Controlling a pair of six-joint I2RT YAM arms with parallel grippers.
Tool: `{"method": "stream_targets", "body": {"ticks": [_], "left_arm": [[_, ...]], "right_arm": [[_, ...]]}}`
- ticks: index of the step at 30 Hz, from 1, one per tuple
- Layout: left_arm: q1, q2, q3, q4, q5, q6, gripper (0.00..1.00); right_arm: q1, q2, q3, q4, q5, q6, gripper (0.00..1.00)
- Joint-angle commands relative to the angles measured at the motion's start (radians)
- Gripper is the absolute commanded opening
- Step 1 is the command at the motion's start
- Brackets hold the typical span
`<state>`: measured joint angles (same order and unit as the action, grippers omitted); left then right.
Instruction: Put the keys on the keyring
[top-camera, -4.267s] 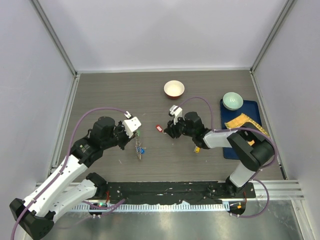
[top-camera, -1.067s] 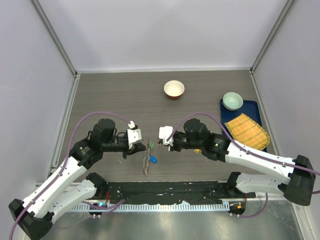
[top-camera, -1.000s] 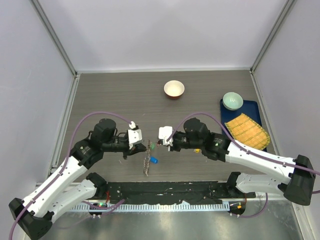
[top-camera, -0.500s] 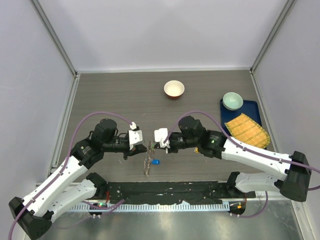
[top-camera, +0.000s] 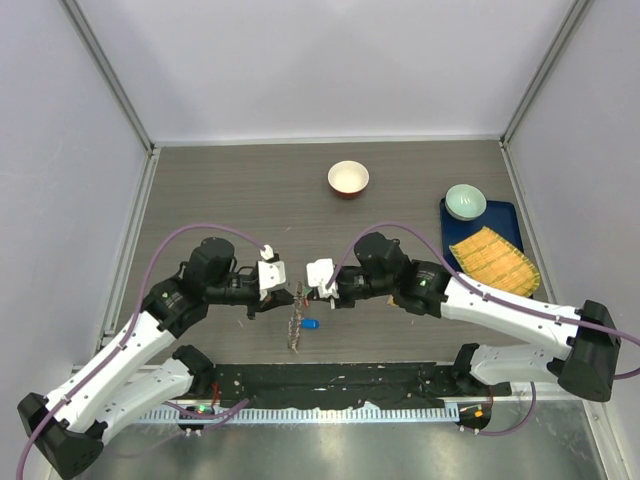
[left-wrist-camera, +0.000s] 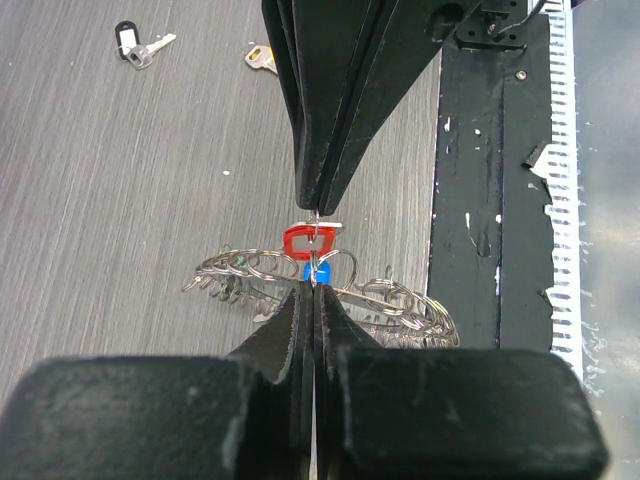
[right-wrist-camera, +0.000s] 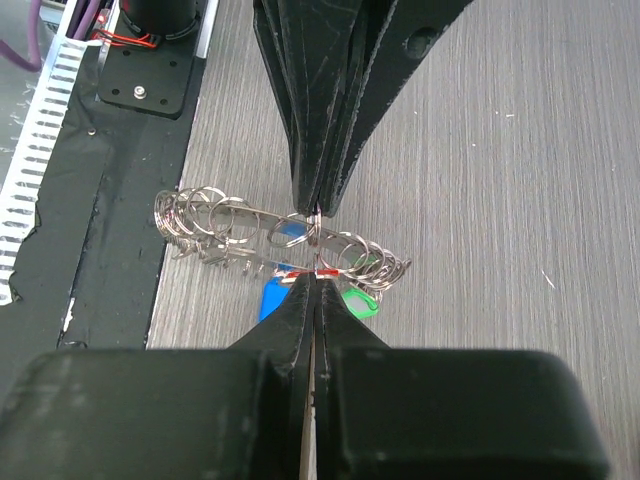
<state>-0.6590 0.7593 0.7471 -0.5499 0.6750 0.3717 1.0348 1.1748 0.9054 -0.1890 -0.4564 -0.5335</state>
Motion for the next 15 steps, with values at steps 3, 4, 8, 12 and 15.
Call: {"method": "stream_targets", "body": {"ticks": [3, 4, 8, 12, 15], "left_arm": [[-0.004, 0.003, 0.008, 0.058, 0.021, 0.007, 0.0], [-0.004, 0.002, 0.008, 0.057, 0.02, 0.006, 0.0], [-0.002, 0.005, 0.009, 0.057, 0.021, 0.007, 0.0], [-0.004, 0.008, 0.009, 0.057, 0.023, 0.006, 0.0], [-0.005, 0.008, 0.009, 0.057, 0.023, 0.006, 0.0]], "right_arm": [[0.01, 0.008, 0.046, 0.046, -0.03, -0.017, 0.01], [0.011, 0.011, 0.049, 0.046, -0.03, -0.017, 0.01], [0.013, 0.017, 0.055, 0.045, -0.028, -0.02, 0.01], [0.016, 0.023, 0.062, 0.043, -0.025, -0.023, 0.01], [0.018, 0.025, 0.069, 0.037, -0.01, -0.026, 0.01]]}}
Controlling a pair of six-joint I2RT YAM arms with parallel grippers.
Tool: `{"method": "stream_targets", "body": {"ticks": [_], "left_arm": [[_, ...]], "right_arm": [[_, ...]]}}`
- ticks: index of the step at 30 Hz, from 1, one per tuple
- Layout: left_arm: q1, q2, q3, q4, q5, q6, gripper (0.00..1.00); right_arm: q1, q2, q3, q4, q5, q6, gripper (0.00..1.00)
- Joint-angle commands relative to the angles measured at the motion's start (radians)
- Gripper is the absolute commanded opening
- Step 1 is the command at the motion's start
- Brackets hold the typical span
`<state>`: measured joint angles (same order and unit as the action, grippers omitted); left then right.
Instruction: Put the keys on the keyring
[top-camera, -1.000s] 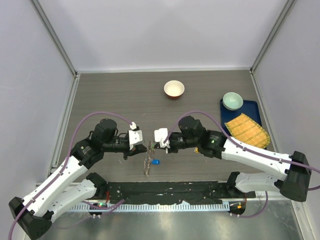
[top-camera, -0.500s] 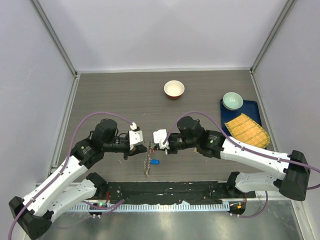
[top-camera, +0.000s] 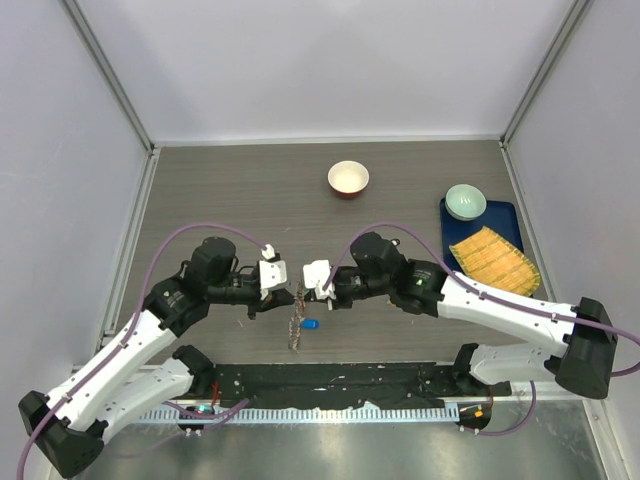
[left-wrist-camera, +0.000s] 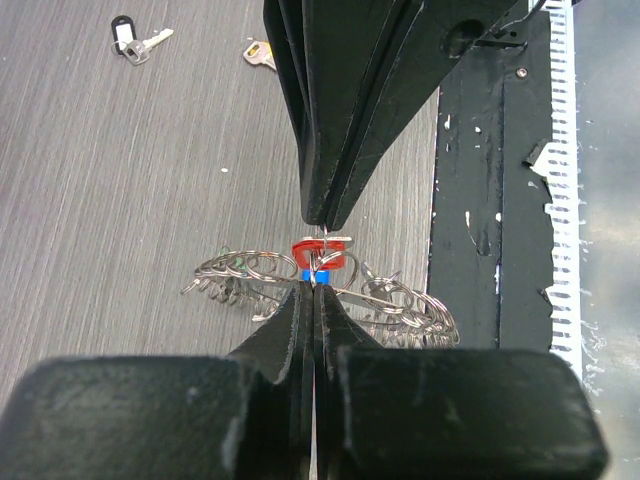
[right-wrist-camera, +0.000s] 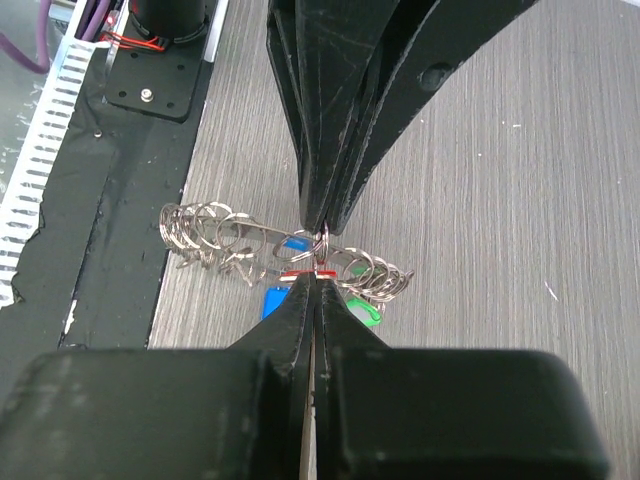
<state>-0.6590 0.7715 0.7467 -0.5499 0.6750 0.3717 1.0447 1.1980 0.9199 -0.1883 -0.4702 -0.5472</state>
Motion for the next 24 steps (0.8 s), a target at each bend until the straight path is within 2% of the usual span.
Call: {"method": "stream_targets", "body": {"ticks": [1, 14, 24], "left_arm": [[-0.005, -0.005, 0.011, 0.057, 0.024, 0.006, 0.0], [-0.005, -0.005, 0.013, 0.054, 0.011, 0.006, 0.0], [-0.004, -0.015, 0.01, 0.064, 0.015, -0.001, 0.0]], "right_arm": [[0.009, 0.005, 0.056, 0.035, 0.014, -0.013, 0.01], [0.04, 0.014, 0.131, -0.152, 0.177, -0.017, 0.01], [0.067, 0.054, 0.151, -0.151, 0.19, -0.02, 0.01]]}}
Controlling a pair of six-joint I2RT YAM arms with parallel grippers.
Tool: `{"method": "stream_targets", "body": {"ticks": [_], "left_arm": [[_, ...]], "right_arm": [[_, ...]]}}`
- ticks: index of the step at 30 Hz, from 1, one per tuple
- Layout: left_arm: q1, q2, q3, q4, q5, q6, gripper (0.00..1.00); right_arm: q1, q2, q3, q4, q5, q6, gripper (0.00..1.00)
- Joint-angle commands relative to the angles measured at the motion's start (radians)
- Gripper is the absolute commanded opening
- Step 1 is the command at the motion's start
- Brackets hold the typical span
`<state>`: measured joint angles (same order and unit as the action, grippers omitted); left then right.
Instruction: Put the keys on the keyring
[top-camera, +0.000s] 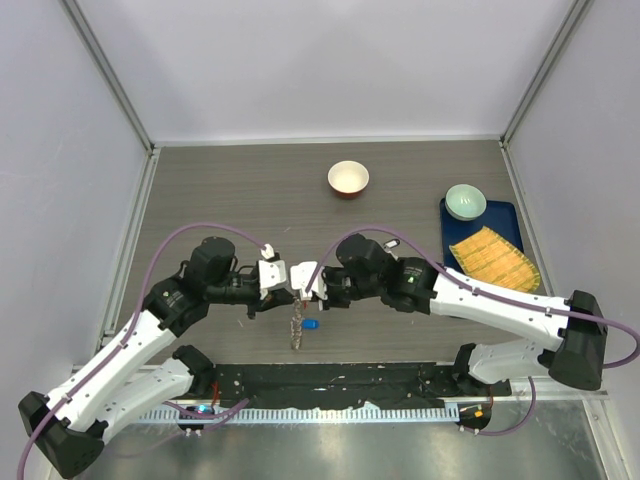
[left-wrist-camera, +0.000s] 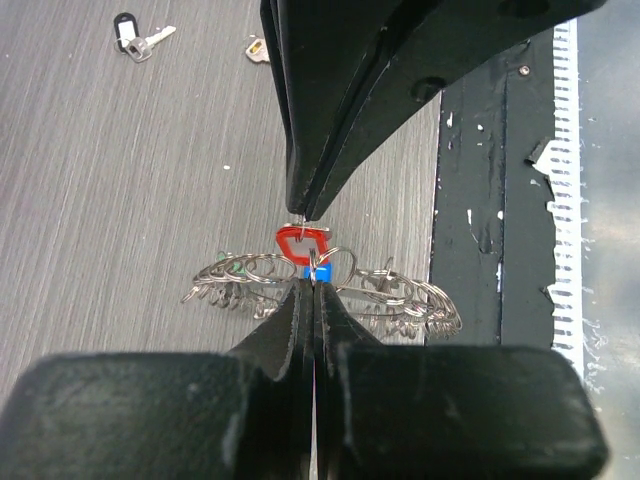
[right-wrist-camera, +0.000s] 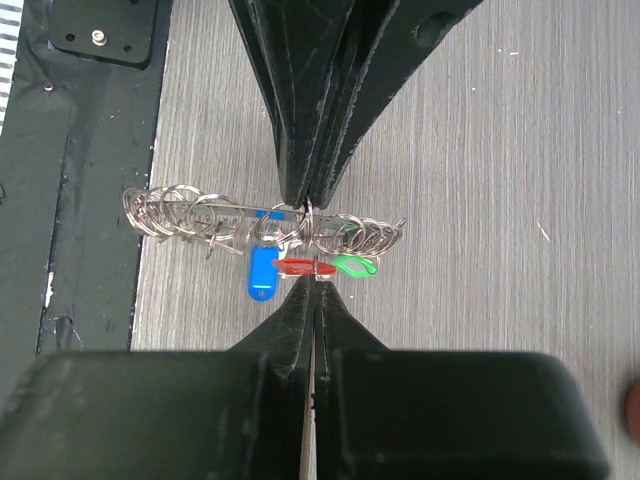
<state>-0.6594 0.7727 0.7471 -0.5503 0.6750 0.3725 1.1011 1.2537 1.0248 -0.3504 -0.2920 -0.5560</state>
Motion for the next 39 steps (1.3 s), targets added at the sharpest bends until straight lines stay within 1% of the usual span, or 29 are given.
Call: {"method": "stream_targets", "body": {"ticks": [1, 9, 13, 17, 26, 32, 39], "left_arm": [[-0.005, -0.016, 0.009, 0.066, 0.014, -0.001, 0.0], [-0.005, -0.013, 0.008, 0.069, 0.02, -0.003, 0.0], [-0.005, -0.019, 0.001, 0.081, 0.018, -0.006, 0.0], [-0.005, -0.023, -0.003, 0.085, 0.014, -0.006, 0.0], [-0.005, -0.026, -0.003, 0.089, 0.008, -0.007, 0.0], [-0.003, -0.05, -0.009, 0.095, -0.006, -0.004, 0.0], [-0.003, -0.079, -0.025, 0.113, -0.006, 0.005, 0.0]], "right_arm": [[0.011, -0.004, 0.044, 0.016, 0.004, -0.012, 0.01], [0.013, -0.016, 0.028, 0.051, -0.01, -0.002, 0.01], [0.011, -0.04, -0.006, 0.122, -0.013, 0.01, 0.01], [0.011, -0.053, -0.019, 0.14, -0.03, 0.025, 0.01], [0.011, -0.063, -0.032, 0.148, -0.042, 0.039, 0.01], [0.011, -0.053, -0.034, 0.122, 0.011, 0.048, 0.01], [0.013, -0.056, -0.042, 0.119, 0.007, 0.061, 0.01]]}}
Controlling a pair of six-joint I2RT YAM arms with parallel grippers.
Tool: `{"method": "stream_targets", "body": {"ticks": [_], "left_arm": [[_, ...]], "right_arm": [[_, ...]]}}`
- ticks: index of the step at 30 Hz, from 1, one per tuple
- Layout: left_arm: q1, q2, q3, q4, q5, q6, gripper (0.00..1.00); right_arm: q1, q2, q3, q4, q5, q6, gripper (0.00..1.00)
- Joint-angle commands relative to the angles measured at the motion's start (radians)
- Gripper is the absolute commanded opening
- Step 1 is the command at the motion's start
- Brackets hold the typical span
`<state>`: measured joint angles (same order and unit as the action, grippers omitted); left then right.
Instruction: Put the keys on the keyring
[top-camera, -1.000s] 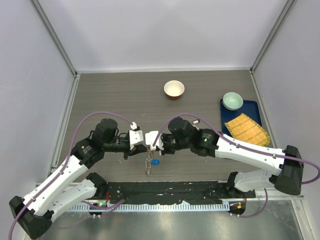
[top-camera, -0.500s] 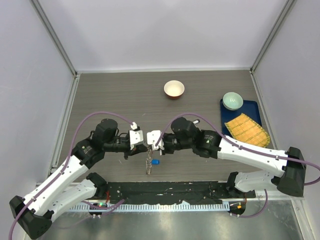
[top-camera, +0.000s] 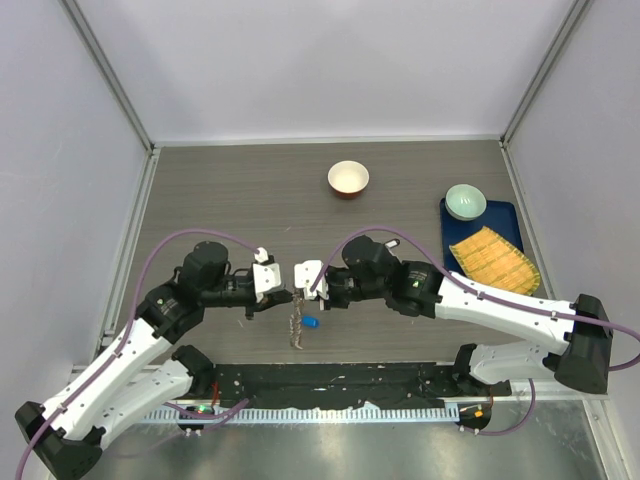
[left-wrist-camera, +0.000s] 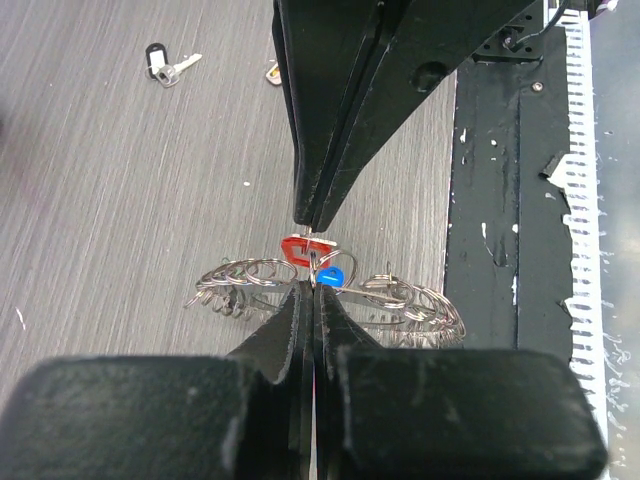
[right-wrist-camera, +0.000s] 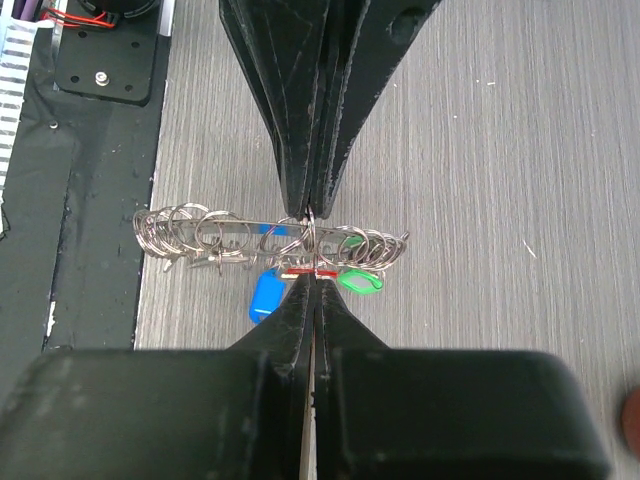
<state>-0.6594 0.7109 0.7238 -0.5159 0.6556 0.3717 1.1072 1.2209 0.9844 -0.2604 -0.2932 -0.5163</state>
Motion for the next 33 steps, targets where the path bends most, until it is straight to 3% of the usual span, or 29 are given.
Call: {"method": "stream_targets", "body": {"ticks": [1, 33], "left_arm": [[-0.005, -0.014, -0.001, 0.079, 0.015, 0.007, 0.0], [-0.005, -0.007, -0.011, 0.094, 0.035, 0.015, 0.0]], "right_arm": [[0.006, -0.023, -0.001, 0.029, 0.006, 0.019, 0.01], [0.003, -0.023, -0.016, 0.079, -0.02, 0.032, 0.01]]}}
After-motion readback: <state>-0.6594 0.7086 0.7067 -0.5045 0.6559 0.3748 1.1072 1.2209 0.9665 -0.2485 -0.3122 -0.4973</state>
